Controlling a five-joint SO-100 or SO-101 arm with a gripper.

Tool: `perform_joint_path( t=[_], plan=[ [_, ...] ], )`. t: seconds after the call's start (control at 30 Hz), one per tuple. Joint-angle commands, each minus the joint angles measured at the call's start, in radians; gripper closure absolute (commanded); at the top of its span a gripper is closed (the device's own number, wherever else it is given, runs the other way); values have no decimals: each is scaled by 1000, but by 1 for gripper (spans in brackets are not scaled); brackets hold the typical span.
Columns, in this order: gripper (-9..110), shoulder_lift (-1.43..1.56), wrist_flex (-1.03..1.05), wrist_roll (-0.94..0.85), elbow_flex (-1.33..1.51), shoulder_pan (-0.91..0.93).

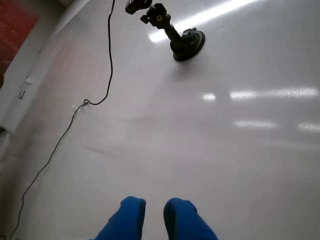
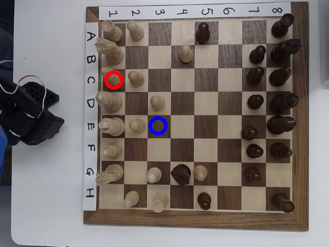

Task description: Move the piece to destination

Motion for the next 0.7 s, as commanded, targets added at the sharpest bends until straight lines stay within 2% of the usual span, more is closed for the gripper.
perform_joint_path(
  t=[0.0, 0.07, 0.2, 0.3, 0.5, 0.67],
  plan=[
    [91, 20, -15, 52, -101, -87],
    [91, 18, -94, 25, -40, -104],
    [91, -69, -80, -20, -74, -117],
    [91, -301, 106, -25, -311, -124],
    [90, -712, 618, -69, -850, -121],
    [91, -818, 893, -52, -985, -158]
  ],
)
